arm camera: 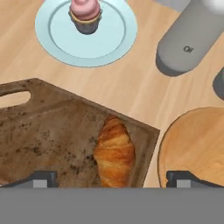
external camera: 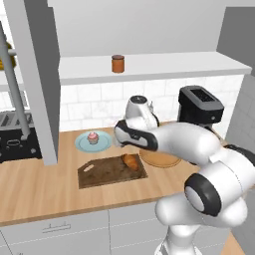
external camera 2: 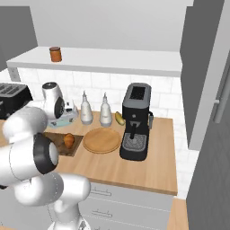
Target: From the different types of pastries on the counter, select a croissant and place it on the cutting board. Then retrieve a jar of jam from the cabinet and place it alongside the croissant on the cutting board.
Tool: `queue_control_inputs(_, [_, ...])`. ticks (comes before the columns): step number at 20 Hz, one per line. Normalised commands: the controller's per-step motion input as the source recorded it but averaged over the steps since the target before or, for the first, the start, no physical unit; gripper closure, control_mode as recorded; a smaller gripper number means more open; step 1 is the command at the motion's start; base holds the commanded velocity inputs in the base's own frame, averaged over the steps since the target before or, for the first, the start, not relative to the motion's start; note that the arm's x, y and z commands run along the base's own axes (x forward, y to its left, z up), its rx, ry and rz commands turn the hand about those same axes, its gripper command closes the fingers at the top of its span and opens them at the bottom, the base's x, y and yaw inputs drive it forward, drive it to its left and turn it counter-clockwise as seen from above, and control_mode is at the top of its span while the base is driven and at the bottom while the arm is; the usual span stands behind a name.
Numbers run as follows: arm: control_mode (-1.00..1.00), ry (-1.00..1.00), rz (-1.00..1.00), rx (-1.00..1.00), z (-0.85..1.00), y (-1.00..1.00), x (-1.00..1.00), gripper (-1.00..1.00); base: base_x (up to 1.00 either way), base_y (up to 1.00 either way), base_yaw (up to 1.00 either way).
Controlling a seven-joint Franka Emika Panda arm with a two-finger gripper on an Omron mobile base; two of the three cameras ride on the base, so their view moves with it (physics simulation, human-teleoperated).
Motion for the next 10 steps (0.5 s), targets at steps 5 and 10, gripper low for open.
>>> queue_control_inputs(5, [-1.00,-0.06,0.05,0.07,1.00,0.00,-0.26,-1.00,0.00,0.00,0.00])
queue_control_inputs(10, [-1.00,-0.18,0.02,0.00,1.00,0.00,-0.45,-1.00,0.00,0.00,0.00])
